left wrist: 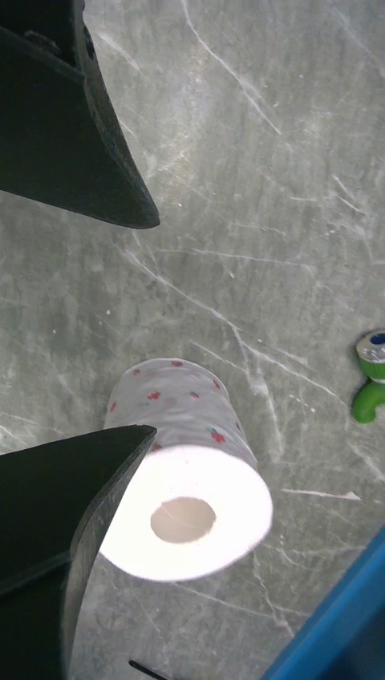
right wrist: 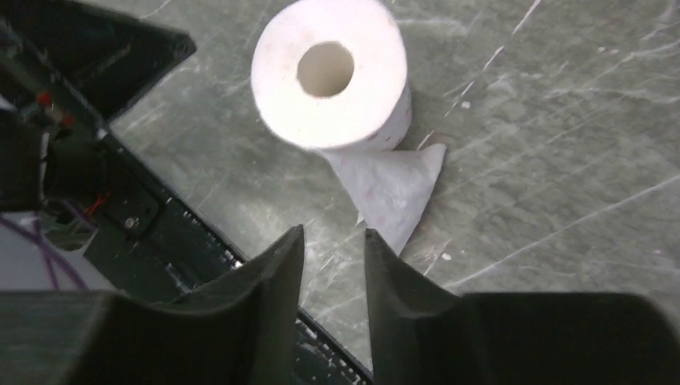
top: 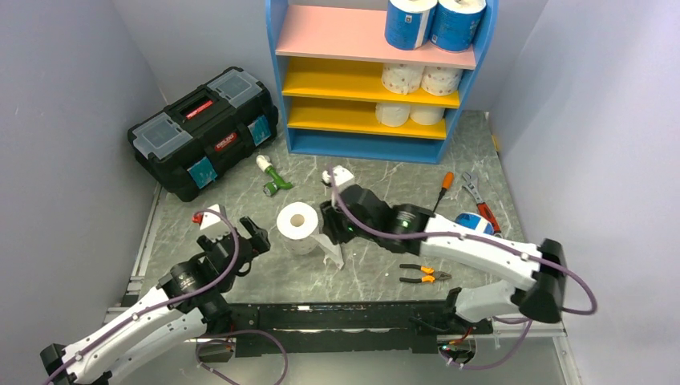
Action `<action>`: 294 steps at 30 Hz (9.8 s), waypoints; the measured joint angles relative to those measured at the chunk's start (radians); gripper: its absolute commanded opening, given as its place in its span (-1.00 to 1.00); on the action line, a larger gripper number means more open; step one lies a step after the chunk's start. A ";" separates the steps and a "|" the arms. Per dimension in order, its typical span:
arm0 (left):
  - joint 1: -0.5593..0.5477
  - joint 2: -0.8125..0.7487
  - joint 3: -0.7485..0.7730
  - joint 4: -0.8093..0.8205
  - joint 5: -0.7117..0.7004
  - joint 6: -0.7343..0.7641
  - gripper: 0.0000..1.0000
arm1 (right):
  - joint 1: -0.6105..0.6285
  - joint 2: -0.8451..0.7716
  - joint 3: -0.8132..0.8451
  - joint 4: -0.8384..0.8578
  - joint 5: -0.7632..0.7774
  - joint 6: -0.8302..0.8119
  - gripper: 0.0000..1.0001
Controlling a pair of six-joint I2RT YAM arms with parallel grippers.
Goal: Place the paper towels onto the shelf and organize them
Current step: Adjust the paper towel at the center of the board, then move the paper towel to the center of the board, then pick up the paper towel from the center of the board.
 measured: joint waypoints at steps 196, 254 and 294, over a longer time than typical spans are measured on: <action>0.185 0.291 -0.043 0.424 0.369 0.081 0.95 | -0.388 -0.009 -0.039 -0.208 -0.149 -0.011 0.41; 0.185 0.177 -0.143 0.358 0.360 0.072 0.97 | -0.128 0.073 -0.124 -0.023 -0.114 -0.317 0.28; 0.185 0.198 -0.153 0.659 0.401 0.171 0.99 | -0.315 0.111 0.272 -0.267 -0.120 -0.447 -0.57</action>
